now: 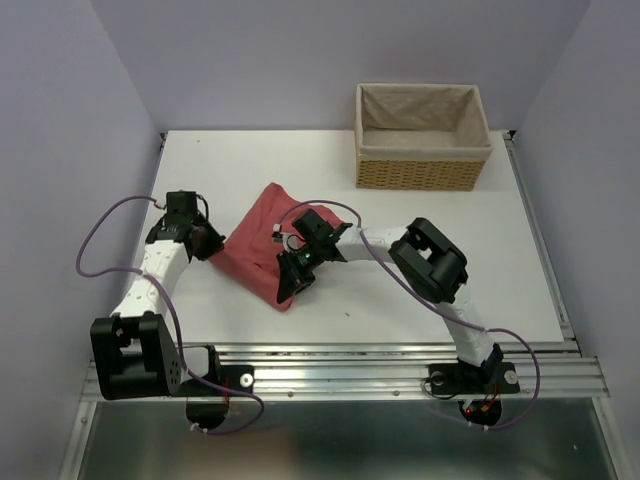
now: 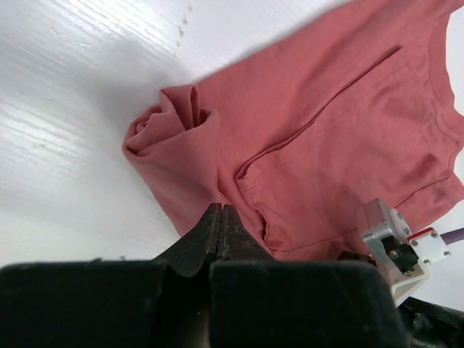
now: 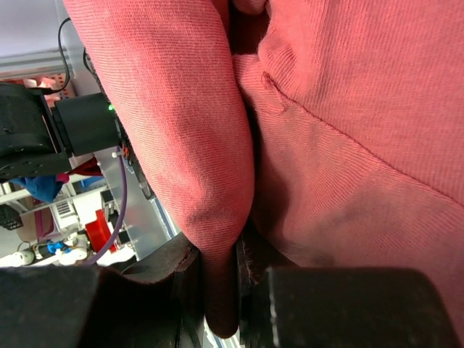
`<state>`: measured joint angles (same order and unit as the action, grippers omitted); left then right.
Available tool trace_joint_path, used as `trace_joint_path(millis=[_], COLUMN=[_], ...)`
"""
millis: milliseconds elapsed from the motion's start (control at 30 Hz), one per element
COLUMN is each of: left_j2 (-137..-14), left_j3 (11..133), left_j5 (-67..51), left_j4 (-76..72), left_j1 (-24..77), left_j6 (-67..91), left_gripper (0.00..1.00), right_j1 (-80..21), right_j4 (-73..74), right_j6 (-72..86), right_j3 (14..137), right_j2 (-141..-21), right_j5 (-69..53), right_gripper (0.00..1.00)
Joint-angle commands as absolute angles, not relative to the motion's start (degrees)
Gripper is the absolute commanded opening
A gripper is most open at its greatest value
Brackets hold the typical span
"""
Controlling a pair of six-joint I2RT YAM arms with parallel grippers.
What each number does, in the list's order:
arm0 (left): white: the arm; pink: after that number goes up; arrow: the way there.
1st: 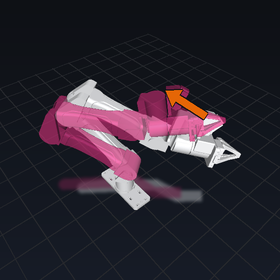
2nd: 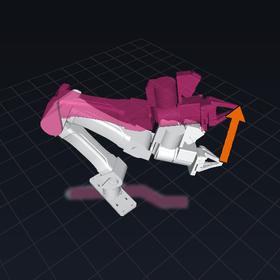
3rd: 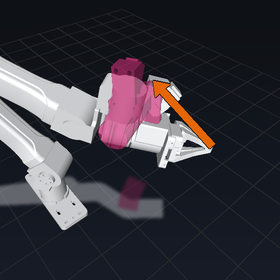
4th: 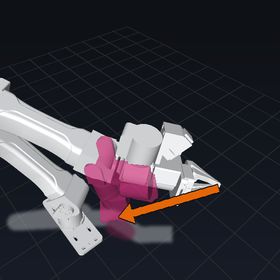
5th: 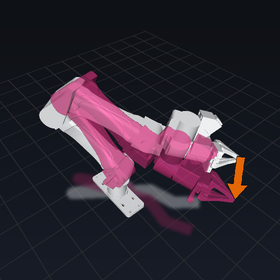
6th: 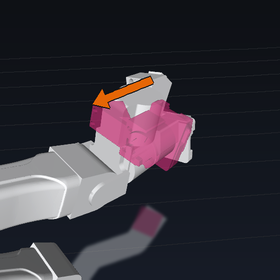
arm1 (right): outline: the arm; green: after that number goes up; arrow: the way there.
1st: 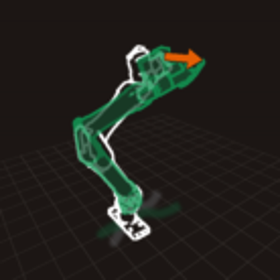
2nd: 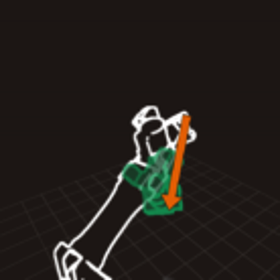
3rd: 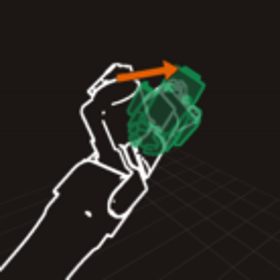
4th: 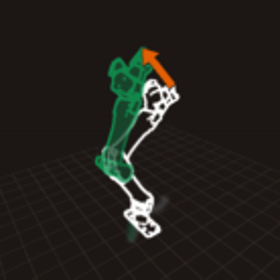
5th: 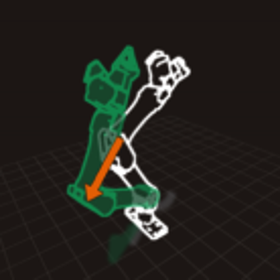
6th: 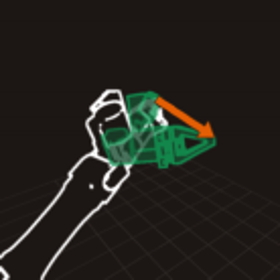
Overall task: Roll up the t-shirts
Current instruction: Roll the T-shirt to the center of the board.
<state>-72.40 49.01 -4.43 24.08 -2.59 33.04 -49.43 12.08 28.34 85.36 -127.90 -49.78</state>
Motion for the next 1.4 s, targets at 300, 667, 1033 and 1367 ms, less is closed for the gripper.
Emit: trace_joint_path(millis=[300, 667, 1033, 1367], left_j2=[-76.4, -87.6, -89.2, -90.2], left_j3=[48.0, 51.8, 51.3, 52.6], left_j5=[1.1, 0.4, 0.3, 0.3], left_j4=[22.1, 18.8, 17.9, 17.7], left_j1=[-1.6, -1.6, -1.6, -1.6], left_j6=[33.1, 33.6, 34.8, 34.8], left_gripper=[0.0, 0.0, 0.0, 0.0], right_j1=[-48.6, -47.5, -47.5, -50.1], right_j4=[12.6, 14.3, 21.3, 26.4], right_j6=[28.0, 26.6, 22.7, 21.8], right_j3=[87.2, 86.9, 80.6, 76.2], right_j2=[-128.6, -128.0, -116.6, -105.5], right_j5=[-52.5, -51.7, -37.3, -19.5], right_gripper=[0.01, 0.07, 0.81, 0.78])
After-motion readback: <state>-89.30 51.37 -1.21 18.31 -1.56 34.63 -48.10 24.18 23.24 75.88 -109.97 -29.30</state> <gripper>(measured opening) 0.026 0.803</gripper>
